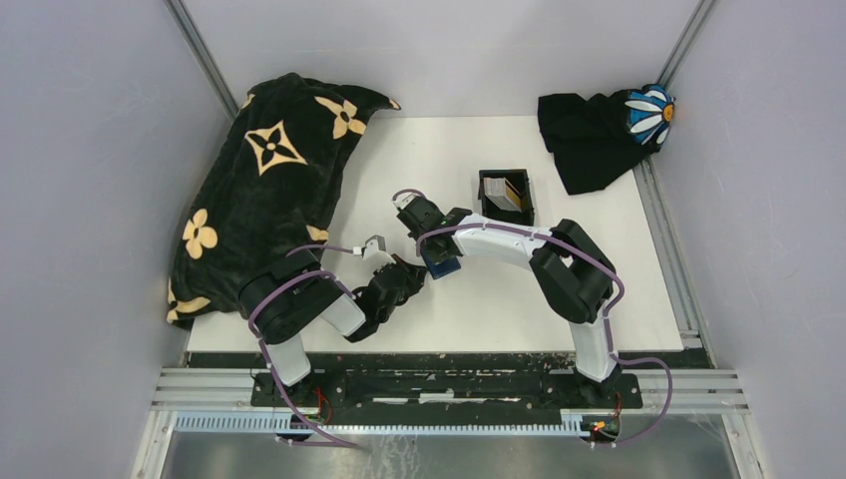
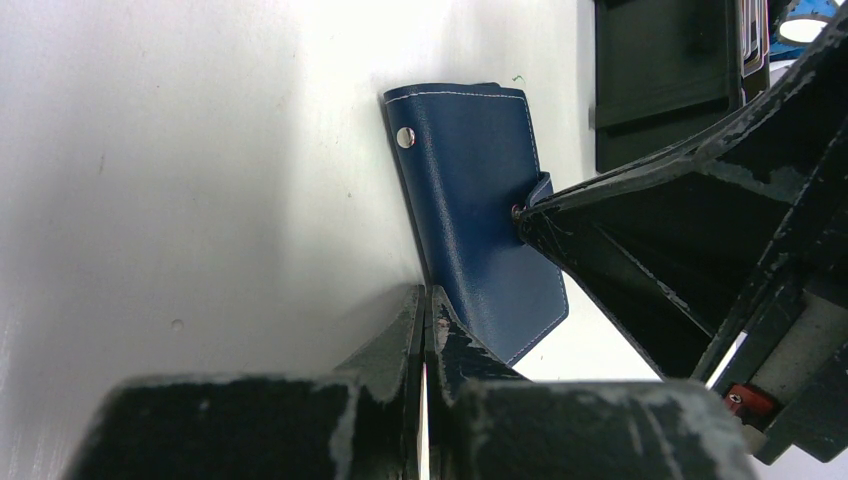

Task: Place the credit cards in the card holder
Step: Close the card holder at the center of the board.

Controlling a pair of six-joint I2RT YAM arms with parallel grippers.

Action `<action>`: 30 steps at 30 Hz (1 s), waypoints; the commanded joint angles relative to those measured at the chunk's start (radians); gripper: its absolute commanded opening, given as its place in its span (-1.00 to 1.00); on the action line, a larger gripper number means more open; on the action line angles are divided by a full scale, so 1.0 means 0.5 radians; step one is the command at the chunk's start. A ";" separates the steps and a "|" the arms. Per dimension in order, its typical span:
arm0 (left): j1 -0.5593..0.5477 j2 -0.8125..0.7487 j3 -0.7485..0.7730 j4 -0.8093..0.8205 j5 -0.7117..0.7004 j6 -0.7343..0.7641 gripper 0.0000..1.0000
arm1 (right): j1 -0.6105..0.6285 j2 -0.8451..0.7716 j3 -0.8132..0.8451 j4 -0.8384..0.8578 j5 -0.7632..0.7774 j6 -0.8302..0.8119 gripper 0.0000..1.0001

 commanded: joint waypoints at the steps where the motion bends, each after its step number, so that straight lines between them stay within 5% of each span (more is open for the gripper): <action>1: -0.011 0.084 -0.043 -0.306 0.039 -0.028 -0.94 | -0.012 -0.001 -0.006 0.025 -0.047 0.033 -0.78; 30: -0.010 0.092 -0.028 -0.389 0.039 -0.031 -0.94 | -0.189 0.100 0.087 -0.022 -0.278 0.076 -0.76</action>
